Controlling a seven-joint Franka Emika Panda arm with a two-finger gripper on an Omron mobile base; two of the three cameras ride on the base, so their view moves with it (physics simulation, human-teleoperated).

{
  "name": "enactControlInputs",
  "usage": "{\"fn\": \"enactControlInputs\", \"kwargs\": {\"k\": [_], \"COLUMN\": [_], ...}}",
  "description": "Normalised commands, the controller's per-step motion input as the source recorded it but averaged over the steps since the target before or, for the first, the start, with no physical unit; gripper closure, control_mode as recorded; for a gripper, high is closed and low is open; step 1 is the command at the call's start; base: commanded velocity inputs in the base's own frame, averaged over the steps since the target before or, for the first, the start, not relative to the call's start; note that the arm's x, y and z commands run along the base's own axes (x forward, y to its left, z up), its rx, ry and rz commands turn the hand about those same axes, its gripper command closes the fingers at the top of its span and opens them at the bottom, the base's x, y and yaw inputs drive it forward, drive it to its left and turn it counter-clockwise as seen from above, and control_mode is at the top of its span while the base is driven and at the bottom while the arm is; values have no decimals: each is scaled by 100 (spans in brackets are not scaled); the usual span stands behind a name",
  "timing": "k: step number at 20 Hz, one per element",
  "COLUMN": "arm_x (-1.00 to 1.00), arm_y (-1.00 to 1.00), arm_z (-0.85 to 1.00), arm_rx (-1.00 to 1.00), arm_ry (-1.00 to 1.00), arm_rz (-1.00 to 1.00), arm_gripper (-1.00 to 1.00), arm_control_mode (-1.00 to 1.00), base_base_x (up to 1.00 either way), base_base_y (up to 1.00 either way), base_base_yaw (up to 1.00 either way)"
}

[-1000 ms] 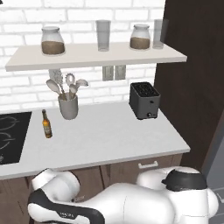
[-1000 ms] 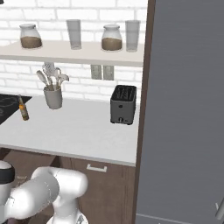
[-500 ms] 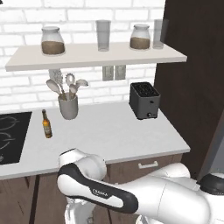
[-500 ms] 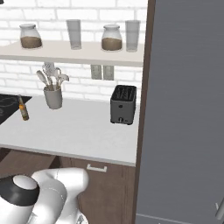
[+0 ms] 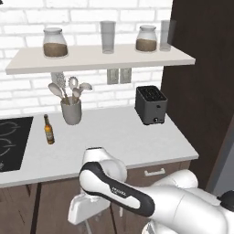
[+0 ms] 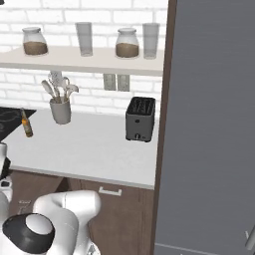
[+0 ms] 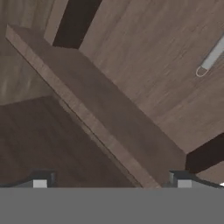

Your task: Pick the peeler from the drawer and place it on the counter.

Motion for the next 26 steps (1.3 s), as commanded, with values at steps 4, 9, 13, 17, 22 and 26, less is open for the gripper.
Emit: {"fn": "enactControlInputs", "kwargs": {"k": [4,9,13,17,22,26], "arm_x": [52,22,20,27,44,29], "arm_y": [66,26,-39,-23,8,0], "arm_z": [-10,-26,-25,-25,-38,-54], "arm_rx": [-9,-13,-14,-15,-16,-17], "arm_ry": [-24,-5,2,0,0,2], "arm_rz": [-35,-15,-2,-8,-4,-3], "arm_gripper": [-100,-100,-100,-100,-100,-100], "arm_control_mode": [-100,-100,-100,-100,-100,-100], "base_base_x": [0,0,0,0,0,0], "base_base_y": [0,0,0,0,0,0], "base_base_yaw": [0,0,0,0,0,0]}}
